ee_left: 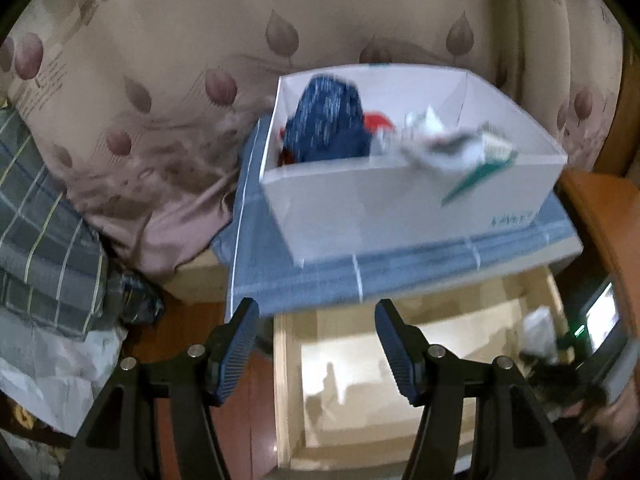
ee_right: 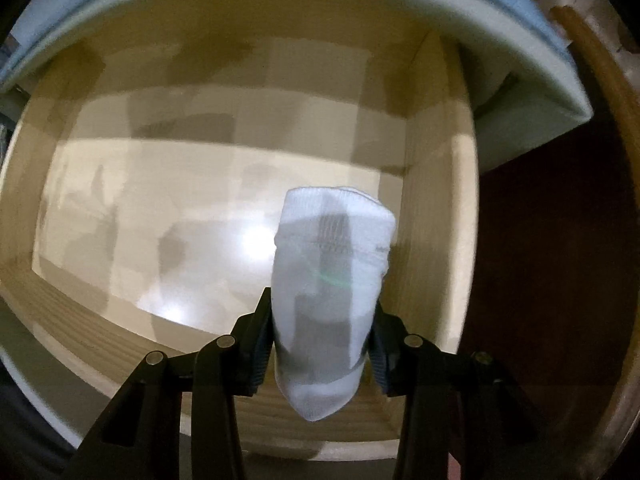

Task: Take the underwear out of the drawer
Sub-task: 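Withdraw the left tool from the box back over the drawer, then lift the white rolled underwear with the right tool over the white box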

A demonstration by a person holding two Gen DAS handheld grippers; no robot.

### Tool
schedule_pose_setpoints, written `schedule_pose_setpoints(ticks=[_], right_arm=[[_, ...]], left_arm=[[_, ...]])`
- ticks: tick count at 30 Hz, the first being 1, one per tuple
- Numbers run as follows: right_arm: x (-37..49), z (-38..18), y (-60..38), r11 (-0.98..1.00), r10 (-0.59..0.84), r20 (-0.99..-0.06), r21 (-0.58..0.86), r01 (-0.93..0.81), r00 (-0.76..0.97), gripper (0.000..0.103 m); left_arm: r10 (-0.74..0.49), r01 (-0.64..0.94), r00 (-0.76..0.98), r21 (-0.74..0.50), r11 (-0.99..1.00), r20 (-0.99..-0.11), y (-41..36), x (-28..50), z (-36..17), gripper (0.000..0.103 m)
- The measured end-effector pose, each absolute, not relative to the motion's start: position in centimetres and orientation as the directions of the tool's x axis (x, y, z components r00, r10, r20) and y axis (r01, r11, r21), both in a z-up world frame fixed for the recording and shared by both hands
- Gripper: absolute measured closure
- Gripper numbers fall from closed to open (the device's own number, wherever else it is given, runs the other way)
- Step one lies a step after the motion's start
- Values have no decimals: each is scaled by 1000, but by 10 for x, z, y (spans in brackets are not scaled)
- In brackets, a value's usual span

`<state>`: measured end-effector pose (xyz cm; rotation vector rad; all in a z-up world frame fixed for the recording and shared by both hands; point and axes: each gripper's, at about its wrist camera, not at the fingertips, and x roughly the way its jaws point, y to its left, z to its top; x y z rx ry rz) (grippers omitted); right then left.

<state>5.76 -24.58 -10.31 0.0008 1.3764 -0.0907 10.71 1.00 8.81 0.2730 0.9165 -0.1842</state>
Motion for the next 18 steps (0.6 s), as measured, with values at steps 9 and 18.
schedule_pose_setpoints(ticks=[9, 18], right_arm=[[26, -48, -243, 997, -77, -889, -56, 59, 451, 65], [12, 16, -243, 995, -22, -778, 47, 93, 627, 65]], left_arm=[[16, 201, 584, 164, 966, -812, 21, 71, 42, 41], [32, 181, 570, 164, 970, -821, 20, 58, 12, 41]])
